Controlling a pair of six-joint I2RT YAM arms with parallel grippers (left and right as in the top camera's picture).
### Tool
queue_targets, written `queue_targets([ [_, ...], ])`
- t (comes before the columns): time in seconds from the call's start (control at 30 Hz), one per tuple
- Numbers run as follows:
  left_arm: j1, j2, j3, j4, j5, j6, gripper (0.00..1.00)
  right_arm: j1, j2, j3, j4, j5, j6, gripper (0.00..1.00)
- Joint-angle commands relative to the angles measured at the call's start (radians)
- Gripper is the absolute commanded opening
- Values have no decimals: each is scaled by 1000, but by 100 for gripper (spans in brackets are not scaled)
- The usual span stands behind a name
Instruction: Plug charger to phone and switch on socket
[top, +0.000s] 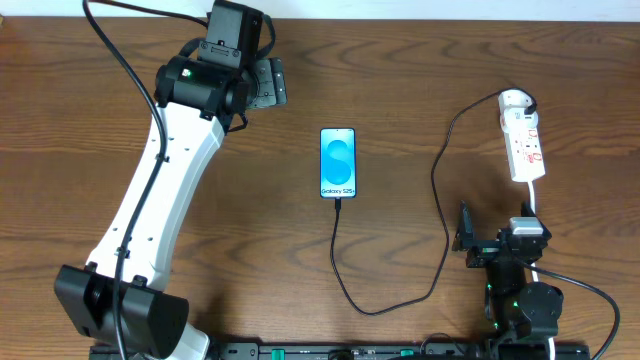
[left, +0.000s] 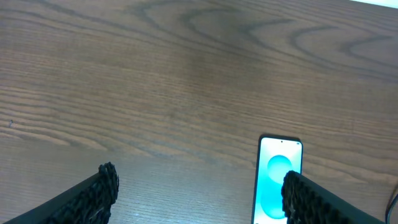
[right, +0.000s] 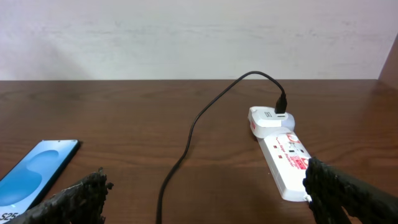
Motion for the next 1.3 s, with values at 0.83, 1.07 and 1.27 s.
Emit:
queue_targets([
  [0.83,-6,-224,-420,-3,-64,-6,86,-10,-7,-3,-3,12,-19,99],
  [1.07,-6,-391,-528,-26,24,-1,86,-10,-7,-3,-3,12,-19,99],
  [1.27,31,-539,-665,-4,21,5,86,-10,-7,-3,-3,12,-19,99],
])
